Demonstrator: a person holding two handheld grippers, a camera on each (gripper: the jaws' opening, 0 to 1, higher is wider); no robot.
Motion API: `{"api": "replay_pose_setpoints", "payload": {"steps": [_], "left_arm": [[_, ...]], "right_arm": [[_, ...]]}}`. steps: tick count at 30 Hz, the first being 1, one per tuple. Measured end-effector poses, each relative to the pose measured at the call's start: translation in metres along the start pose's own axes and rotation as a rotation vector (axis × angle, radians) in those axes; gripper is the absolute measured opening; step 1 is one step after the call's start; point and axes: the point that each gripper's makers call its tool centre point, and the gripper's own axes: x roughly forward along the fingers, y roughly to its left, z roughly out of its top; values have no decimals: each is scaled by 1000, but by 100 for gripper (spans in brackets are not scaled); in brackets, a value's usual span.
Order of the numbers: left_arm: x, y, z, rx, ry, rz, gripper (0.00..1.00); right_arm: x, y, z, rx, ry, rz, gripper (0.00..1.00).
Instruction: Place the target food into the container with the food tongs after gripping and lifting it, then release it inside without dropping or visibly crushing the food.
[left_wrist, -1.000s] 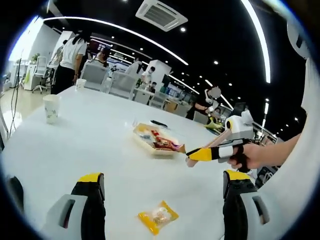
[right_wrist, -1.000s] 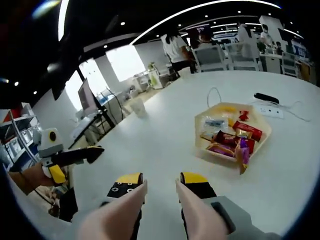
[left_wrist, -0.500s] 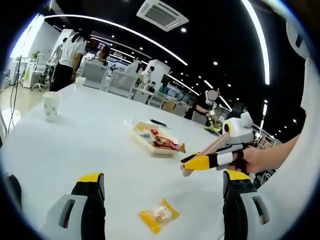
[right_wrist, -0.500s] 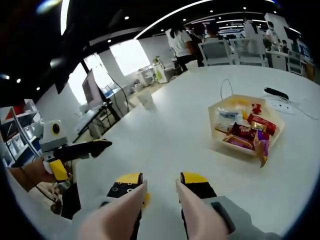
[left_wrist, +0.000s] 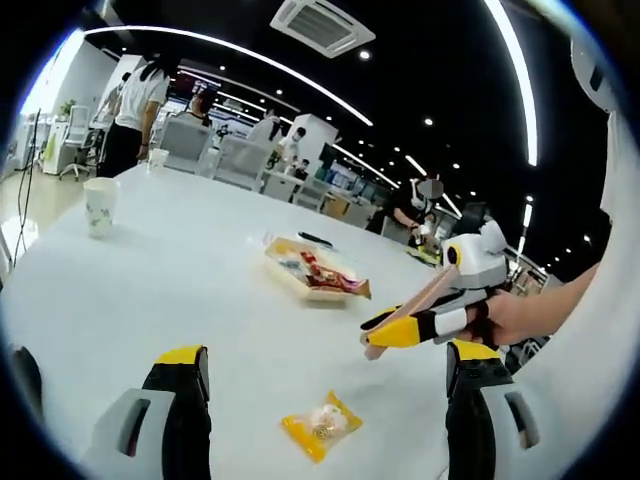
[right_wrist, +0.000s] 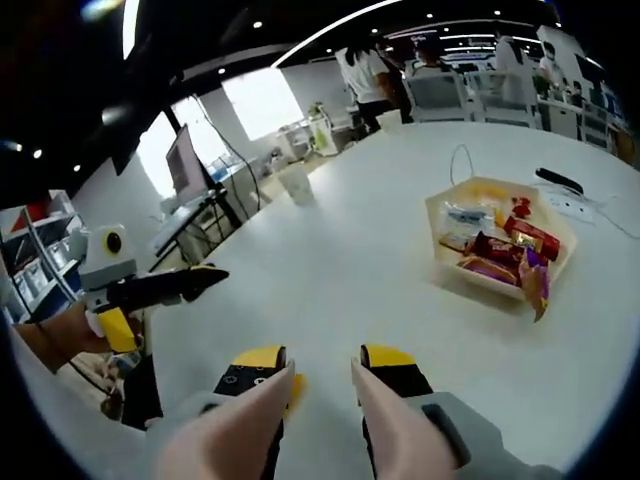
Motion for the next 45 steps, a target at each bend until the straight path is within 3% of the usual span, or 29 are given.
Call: {"api": "replay_pose_setpoints", "payload": {"steps": [17,23,31,37,45], "left_arm": [[10,-5,-8,-1,18,-25,99],[7,-19,-8,42,12,-81,99],[0,-15,-22,46,51,-69,99],[-3,-15,-22,53,42,-78,99],[-6,-11,-28,68,50,-60,99]], "right_arm": [[-3,6,2,-14,3,10,30],[-4,10,-5,-35,16,22,30],[4,22,-23,-43,50,60,30],[6,30,-29,-81,75,92,30],[12,38,-26,-115,80,125,30]]}}
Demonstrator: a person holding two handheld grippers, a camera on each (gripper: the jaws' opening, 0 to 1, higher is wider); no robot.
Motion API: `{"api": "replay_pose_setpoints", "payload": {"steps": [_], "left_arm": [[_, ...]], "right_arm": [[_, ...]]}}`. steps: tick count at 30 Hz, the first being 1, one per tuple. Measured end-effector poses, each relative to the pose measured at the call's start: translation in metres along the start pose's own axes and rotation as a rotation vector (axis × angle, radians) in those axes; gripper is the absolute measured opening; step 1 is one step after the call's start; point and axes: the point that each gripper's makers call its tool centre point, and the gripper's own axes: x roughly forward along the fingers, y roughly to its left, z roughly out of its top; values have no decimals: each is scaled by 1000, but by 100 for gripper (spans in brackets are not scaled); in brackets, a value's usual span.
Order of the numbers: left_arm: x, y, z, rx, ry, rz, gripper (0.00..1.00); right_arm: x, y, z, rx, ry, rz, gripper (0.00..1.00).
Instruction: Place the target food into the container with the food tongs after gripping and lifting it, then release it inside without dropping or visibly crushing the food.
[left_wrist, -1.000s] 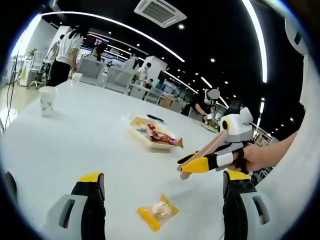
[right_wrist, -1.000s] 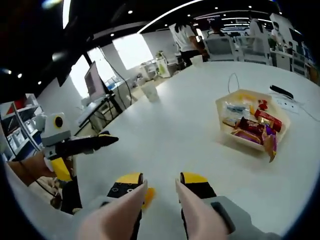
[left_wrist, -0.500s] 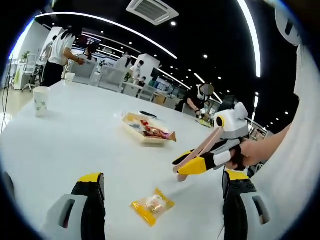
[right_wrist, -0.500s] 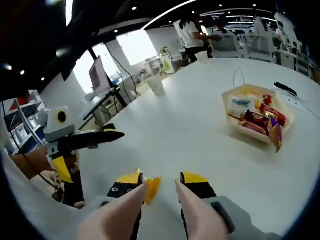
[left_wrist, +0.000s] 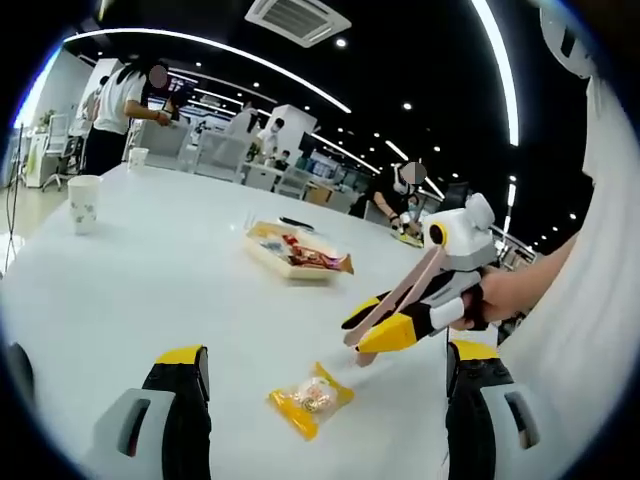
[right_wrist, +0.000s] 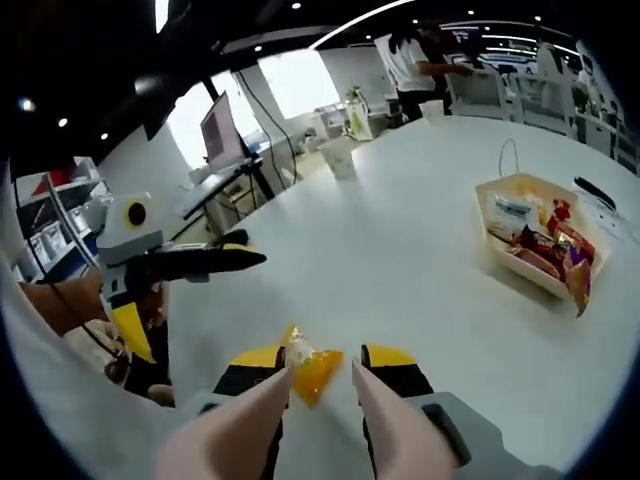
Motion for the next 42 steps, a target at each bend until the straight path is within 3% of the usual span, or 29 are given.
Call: {"api": "replay_pose_setpoints", "payload": {"steps": [15,22,27,29,31,33,42], "left_arm": [[-5,5,-7,1,7,19,99],[-6,5,-2,-19,-13,15,99],[-4,1,7,-59,-73,-14,99],[-3,2,6,-59,-65,-11,99],[-2,5,-3,-20,-18,1,99],[0,6,-5,-24,-11,7,99],[-3,5,-11,5,20,12,99]], "right_arm": [[12,15,0,-112,60,101,30],[21,23,-5,-204,82,147,30],[26,29,-7,-246,97,178,30],[27,30,-9,-315,113,190,30],[29,31,-11,-482,151,193,30],[32,37,-11,-537,157,217,30],[44,42,-14,-555,176,251,30]]}}
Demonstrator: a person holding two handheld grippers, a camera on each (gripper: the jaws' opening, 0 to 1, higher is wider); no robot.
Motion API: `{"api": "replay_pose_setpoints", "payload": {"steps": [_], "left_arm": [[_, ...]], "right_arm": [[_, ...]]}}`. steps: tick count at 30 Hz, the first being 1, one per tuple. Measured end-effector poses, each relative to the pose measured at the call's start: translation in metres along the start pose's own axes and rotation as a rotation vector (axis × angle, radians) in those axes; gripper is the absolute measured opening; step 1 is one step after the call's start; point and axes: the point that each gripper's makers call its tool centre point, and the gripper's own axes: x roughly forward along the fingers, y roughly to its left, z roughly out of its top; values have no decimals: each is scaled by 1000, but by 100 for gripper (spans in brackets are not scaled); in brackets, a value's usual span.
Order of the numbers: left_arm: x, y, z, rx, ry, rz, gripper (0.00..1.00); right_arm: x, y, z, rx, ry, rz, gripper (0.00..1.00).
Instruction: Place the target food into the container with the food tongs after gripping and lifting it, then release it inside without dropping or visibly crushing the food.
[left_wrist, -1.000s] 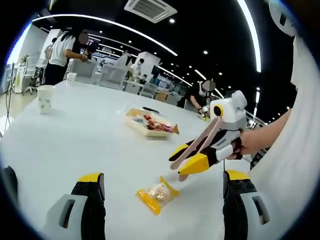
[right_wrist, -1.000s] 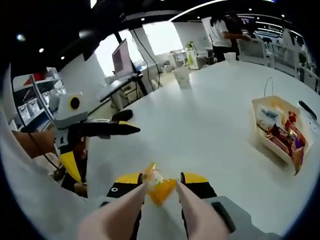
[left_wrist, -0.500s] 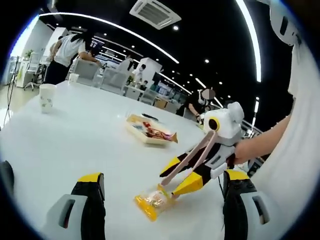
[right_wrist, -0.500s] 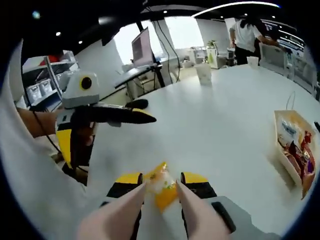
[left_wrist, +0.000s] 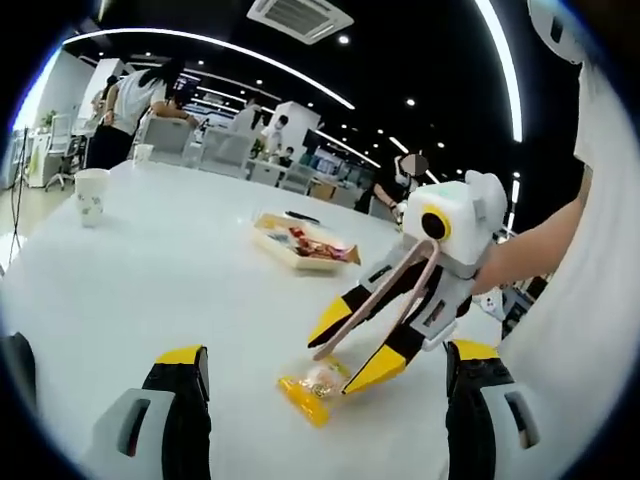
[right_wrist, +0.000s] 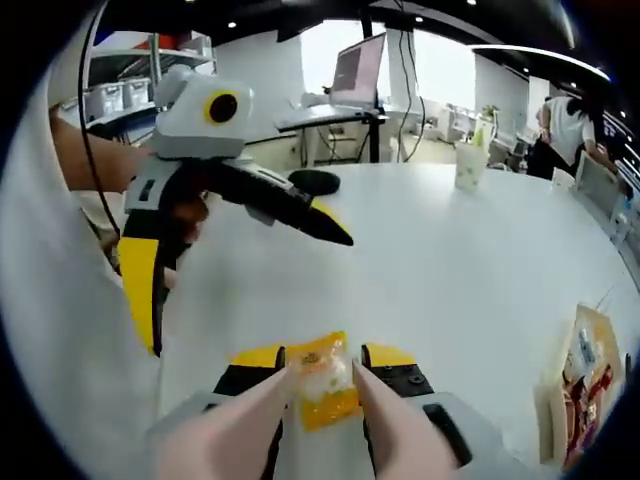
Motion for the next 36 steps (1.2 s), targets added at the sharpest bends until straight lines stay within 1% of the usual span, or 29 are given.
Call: {"api": "replay_pose_setpoints", "payload": {"steps": [1,2,4,7,13,15,17,22,25,27,28,30,31,32,33,34,36], "left_arm": [[0,0,-1,3,5,1,99],[-1,1,-5,11,21,9,99],[-2,2,-10,22,43,12,99],[-3,3,-13,32,57,14,99],[-3,4,-12,38,60,19,99],[-2,5,-12,32,56,22,99],[-1,8,-12,33,59,38,99],[2,9,-8,21,48,43,99],[3,8,-10,25,59,43,99],[4,7,-11,29,64,41,99],[3,6,-11,31,65,42,99],[3,6,-11,27,63,44,99],[2,7,-11,26,63,45,99],[2,6,-11,24,64,45,99],[2,6,-12,24,66,45,99],[3,6,-12,29,66,45,99],[3,5,-12,31,67,41,99]], "right_arm": [[0,-1,1,10,-9,0,30],[1,-1,2,45,-25,6,30],[1,-3,2,69,-31,11,30],[1,-2,1,67,-27,21,30],[-3,-1,1,69,-31,44,30],[-3,0,-2,70,-26,53,30],[-2,2,-6,59,-18,56,30],[2,6,-6,60,-26,62,30],[7,15,-6,69,-41,96,30],[9,18,-6,57,-54,100,30],[10,18,-6,32,-55,96,30],[11,17,-7,30,-46,96,30],[13,17,-10,30,-27,92,29],[11,24,-28,126,67,107,28],[16,19,-21,75,7,94,27],[15,14,-20,83,21,75,27],[15,11,-15,105,26,71,26]]}}
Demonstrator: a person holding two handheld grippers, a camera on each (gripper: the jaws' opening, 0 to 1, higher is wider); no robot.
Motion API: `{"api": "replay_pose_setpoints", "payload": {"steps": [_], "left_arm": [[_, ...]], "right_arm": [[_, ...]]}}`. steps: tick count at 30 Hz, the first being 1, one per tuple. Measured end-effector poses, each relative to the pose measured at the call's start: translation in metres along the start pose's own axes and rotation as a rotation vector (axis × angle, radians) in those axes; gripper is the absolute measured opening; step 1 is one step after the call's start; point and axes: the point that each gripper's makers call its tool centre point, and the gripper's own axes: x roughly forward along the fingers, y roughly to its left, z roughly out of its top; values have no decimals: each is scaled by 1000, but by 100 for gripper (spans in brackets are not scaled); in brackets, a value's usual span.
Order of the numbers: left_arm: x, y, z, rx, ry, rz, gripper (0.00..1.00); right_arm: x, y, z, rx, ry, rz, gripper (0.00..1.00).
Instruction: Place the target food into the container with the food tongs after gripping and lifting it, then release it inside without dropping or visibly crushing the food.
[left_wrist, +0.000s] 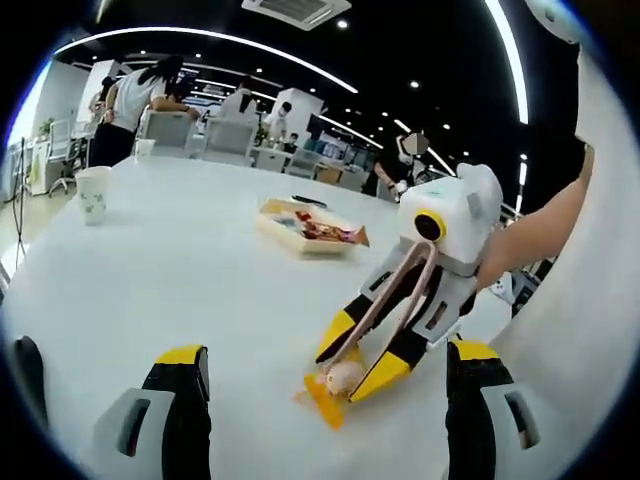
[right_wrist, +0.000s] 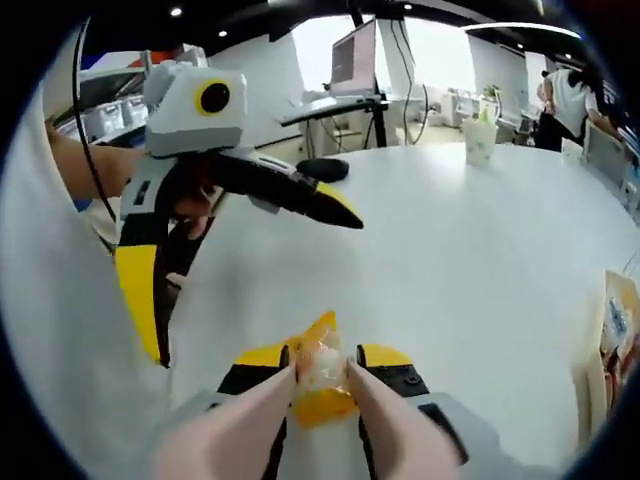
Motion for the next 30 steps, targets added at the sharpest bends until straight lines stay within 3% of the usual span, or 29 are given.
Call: {"api": "replay_pose_setpoints", "payload": {"steps": [16,20,25,30], "left_arm": [[1,-2,3,12,2,10,99],[1,-3,4,14,0,12,99],[2,-4,5,15,4,14,98],[0,-7,10,22,-5,13,97]], "right_arm": [[0,-7,2,97,-16,-47,21],[-2,-10,1,144,-42,-54,22],[-3,-13,1,267,-79,-30,23],[-1,-16,1,254,-83,-31,23]]}}
